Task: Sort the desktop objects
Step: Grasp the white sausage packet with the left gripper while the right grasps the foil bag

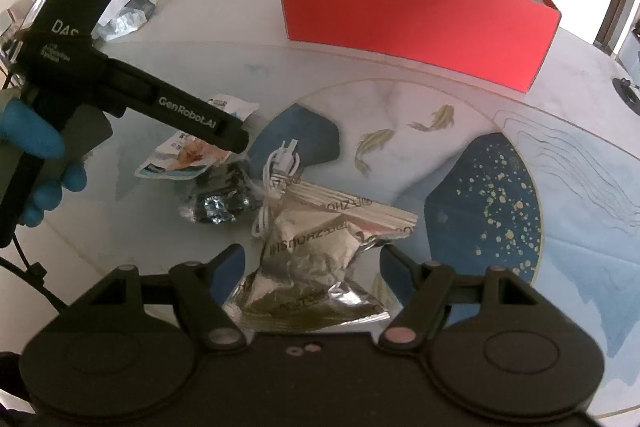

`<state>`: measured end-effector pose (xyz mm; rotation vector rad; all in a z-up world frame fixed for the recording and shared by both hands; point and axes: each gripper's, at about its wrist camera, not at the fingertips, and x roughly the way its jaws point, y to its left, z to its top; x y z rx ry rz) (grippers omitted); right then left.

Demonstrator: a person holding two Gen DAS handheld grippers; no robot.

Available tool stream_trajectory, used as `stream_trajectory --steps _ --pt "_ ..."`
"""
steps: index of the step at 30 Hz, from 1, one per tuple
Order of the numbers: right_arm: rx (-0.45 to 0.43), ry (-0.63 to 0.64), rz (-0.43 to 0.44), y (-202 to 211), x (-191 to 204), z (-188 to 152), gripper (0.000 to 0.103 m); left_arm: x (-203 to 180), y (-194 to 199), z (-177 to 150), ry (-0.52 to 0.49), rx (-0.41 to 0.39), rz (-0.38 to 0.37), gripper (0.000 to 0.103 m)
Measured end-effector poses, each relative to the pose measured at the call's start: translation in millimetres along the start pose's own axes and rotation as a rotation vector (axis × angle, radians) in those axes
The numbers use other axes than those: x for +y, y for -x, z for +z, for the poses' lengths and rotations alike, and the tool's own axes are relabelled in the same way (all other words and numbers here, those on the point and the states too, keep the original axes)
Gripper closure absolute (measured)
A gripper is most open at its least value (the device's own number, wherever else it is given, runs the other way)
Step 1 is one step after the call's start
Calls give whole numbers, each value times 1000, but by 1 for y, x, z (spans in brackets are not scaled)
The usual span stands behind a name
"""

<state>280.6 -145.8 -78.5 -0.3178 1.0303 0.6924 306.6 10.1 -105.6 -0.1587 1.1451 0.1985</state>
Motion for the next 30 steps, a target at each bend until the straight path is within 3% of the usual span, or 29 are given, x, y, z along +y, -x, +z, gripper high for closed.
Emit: stream_trajectory --steps 23,30 --pt "23 -38 -51 -7 -27 -6 30 14 1 -7 18 -45 41 2" --pt "38 -55 -60 -12 -27 -7 31 5 3 -9 -5 -62 30 20"
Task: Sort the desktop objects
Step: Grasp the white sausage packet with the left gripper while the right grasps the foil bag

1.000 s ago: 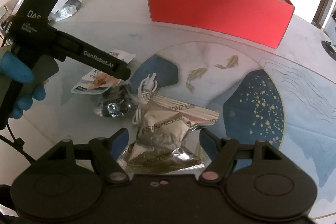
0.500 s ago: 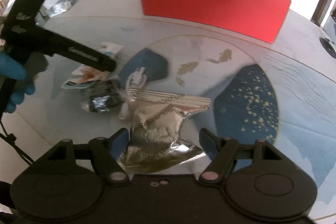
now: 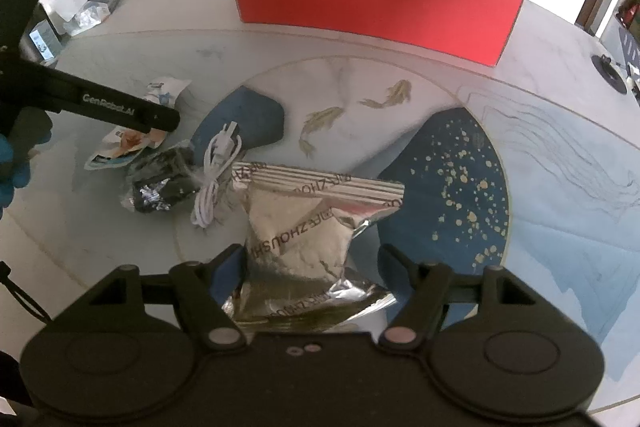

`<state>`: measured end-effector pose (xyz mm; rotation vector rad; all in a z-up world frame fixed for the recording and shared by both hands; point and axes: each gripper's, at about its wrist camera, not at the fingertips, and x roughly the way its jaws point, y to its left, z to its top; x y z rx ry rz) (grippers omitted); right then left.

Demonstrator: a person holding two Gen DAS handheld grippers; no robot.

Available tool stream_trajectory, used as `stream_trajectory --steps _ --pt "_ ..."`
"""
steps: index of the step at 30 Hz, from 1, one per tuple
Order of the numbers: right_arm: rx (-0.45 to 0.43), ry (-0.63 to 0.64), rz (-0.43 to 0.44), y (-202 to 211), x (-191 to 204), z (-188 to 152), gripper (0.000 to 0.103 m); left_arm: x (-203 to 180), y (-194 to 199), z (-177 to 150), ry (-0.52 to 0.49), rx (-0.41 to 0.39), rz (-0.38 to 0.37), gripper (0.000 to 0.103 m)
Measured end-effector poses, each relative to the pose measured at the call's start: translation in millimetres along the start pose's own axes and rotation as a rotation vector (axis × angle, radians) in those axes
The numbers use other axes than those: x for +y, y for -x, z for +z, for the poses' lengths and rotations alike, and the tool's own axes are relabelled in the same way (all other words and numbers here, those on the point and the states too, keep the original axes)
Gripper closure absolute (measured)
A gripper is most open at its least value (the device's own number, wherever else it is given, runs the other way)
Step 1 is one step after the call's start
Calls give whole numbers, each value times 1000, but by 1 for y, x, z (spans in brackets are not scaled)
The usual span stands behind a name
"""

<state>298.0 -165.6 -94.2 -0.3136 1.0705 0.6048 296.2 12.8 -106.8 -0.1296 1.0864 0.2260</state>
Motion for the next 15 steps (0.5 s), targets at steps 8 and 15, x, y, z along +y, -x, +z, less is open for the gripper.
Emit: stream_trajectory --steps 8,15 --pt "-1 -64 18 2 -6 1 51 0 5 6 -4 -25 -13 49" --pt "-12 -88 0 6 -7 -2 57 6 11 4 -8 -53 -52 58"
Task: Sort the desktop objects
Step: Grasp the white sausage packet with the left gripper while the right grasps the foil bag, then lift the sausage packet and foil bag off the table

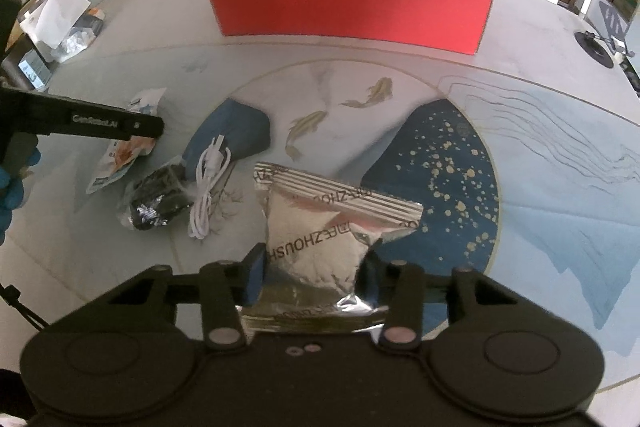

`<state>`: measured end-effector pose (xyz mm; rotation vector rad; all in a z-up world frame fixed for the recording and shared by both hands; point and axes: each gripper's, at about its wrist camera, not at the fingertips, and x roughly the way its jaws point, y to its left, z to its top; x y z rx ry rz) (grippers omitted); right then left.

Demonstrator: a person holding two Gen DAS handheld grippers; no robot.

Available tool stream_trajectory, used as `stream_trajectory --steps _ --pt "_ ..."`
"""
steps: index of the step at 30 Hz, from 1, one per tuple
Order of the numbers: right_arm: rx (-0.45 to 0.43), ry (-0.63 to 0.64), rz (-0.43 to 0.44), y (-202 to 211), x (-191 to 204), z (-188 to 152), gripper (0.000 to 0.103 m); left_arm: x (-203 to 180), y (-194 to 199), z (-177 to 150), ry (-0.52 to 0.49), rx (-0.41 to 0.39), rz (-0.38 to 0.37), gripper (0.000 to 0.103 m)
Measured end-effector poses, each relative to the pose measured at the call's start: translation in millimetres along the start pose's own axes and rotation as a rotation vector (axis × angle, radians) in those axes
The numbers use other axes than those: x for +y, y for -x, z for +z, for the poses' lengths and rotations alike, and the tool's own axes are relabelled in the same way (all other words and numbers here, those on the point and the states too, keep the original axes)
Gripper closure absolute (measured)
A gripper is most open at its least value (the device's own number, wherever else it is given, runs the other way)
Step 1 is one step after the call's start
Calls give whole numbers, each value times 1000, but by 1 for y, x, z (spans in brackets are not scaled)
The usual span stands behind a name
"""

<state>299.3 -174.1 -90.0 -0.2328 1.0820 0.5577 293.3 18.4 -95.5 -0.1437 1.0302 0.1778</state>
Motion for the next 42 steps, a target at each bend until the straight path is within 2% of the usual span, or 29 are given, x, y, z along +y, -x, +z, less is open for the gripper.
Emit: stream_trajectory --steps 17,42 --pt "-60 -59 -24 24 3 -4 59 24 21 -15 59 -20 -70 60" --pt "-134 -86 -97 75 36 -24 59 32 76 -47 20 -99 -190 61"
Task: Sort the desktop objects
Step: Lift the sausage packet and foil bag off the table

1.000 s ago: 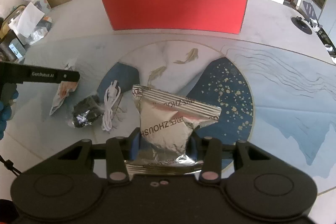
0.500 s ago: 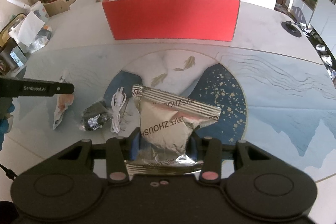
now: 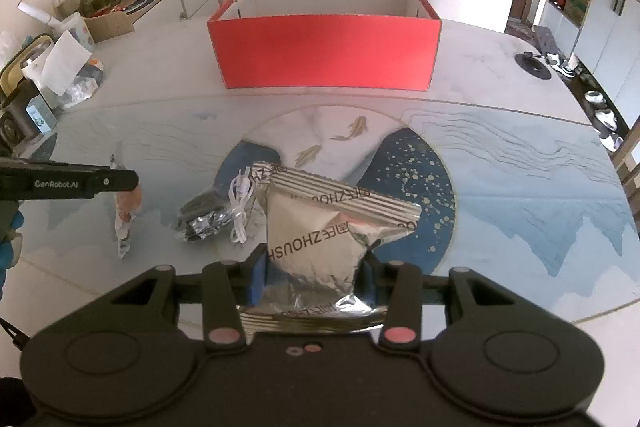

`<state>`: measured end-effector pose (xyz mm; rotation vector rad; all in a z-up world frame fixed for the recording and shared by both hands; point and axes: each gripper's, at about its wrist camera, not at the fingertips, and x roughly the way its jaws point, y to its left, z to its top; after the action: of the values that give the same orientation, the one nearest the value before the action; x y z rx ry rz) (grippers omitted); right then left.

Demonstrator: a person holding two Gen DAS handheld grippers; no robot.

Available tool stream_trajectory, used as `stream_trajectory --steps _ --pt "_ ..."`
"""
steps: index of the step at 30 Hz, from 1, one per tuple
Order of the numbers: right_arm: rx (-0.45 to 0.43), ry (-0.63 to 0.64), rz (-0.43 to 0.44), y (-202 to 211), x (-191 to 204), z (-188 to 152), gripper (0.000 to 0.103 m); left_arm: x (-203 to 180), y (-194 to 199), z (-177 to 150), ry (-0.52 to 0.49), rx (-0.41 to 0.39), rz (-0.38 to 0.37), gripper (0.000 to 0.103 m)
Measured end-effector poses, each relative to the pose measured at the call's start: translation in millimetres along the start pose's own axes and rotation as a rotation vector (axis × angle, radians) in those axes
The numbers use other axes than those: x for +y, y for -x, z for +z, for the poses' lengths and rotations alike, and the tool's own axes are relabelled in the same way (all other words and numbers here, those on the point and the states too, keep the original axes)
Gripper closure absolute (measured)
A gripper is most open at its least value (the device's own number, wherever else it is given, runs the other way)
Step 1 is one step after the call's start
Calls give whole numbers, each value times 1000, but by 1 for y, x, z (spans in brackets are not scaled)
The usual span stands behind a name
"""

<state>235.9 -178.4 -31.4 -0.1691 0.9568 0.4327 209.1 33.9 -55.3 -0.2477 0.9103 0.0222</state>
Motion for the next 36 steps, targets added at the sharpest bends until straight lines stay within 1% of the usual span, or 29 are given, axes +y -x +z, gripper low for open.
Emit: stream_trajectory --steps 1,2,3,8,10,12,14,15,16,18,21,26,31,36 --pt "-2 -1 -2 2 1 -1 59 0 2 -1 -6 -5 -1 66" --pt "-5 -2 -6 5 3 -2 59 0 3 -3 -8 -5 -1 87" --pt "-8 -2 -9 8 4 -3 59 1 4 -4 -3 1 -19 91" --pt "-24 0 -27 19 10 -6 59 5 6 -9 -6 4 -21 92" --pt "-28 -1 -34 23 11 -8 59 9 6 -10 -1 13 -40 91" --pt "-30 -2 -39 26 12 -9 59 13 7 -10 0 26 -39 91" --pt "-33 -5 -43 28 13 -11 59 17 6 -12 5 49 -51 86" --pt "-33 -8 -44 29 13 -12 59 18 5 -13 6 64 -61 74" --pt "-33 -11 -46 29 12 -13 59 18 3 -14 -2 77 -64 53" --pt "-29 -17 -46 30 12 -15 59 17 3 -16 -23 68 -67 25" --pt "-25 -18 -45 31 13 -17 59 14 -1 -18 -53 89 -83 25" --pt "-19 -25 -50 33 12 -22 59 6 -16 -25 -128 135 -68 25" --pt "-7 -38 -58 34 7 -29 59 3 -29 -29 -154 166 -54 25" --pt "-2 -51 -71 35 1 -33 59 -5 -35 -32 -223 165 -22 25"
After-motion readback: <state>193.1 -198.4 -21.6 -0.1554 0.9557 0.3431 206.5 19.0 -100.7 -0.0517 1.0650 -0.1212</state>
